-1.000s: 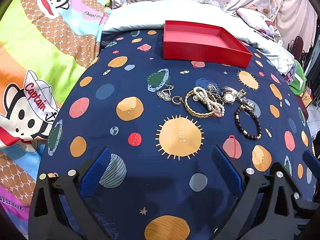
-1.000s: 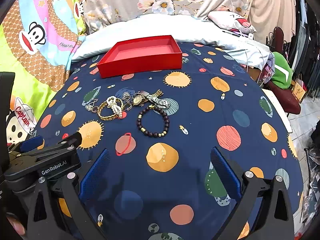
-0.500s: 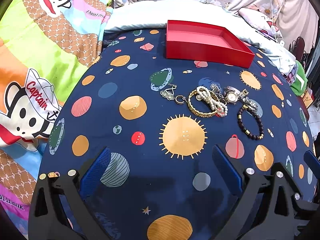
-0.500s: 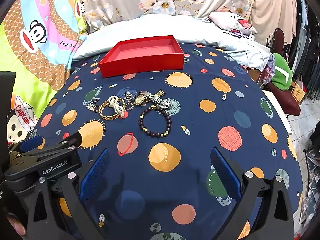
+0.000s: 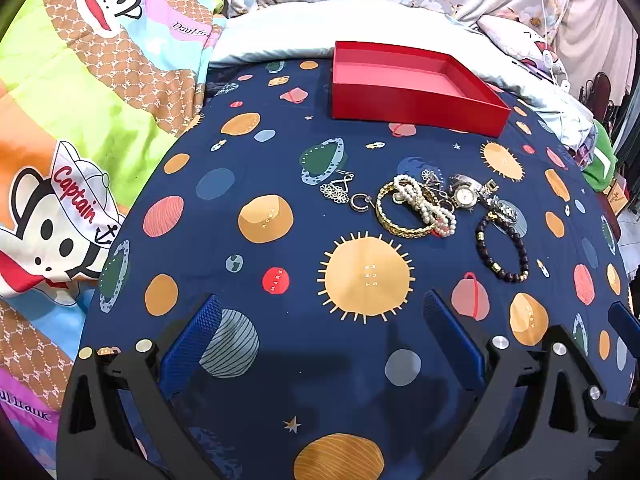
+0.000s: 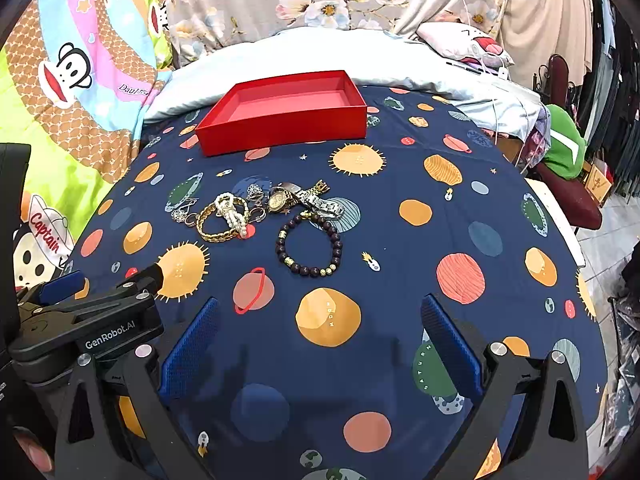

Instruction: Organize jewelry

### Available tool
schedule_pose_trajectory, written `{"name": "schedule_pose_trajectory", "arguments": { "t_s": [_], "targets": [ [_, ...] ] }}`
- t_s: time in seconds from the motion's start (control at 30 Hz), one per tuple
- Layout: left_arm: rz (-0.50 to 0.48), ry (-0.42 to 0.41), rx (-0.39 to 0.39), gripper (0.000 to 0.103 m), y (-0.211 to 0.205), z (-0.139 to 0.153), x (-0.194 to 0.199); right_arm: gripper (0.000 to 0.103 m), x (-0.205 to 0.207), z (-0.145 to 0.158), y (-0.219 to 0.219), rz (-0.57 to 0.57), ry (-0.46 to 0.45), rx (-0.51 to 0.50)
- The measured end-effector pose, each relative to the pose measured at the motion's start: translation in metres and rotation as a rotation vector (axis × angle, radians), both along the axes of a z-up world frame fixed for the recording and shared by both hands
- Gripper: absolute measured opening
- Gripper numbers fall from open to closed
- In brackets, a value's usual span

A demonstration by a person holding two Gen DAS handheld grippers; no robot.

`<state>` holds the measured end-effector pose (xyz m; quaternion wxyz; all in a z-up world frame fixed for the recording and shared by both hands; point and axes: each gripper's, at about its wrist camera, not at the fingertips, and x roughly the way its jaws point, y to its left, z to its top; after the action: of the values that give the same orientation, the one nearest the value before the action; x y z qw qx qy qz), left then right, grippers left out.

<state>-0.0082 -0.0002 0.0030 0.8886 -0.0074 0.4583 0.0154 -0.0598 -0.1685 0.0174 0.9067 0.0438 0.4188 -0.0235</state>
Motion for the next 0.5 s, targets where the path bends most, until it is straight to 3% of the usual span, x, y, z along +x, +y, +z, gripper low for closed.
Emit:
{"name": "schedule_pose_trajectory", "arguments": {
  "t_s": [0.5],
  "targets": [
    [0.007,0.008,0.001,0.098,-0.0012,0.0,0.0073,0.098,0.0019,-0.0032,-0.0009,0.005,0.002,0.002]
  ]
}}
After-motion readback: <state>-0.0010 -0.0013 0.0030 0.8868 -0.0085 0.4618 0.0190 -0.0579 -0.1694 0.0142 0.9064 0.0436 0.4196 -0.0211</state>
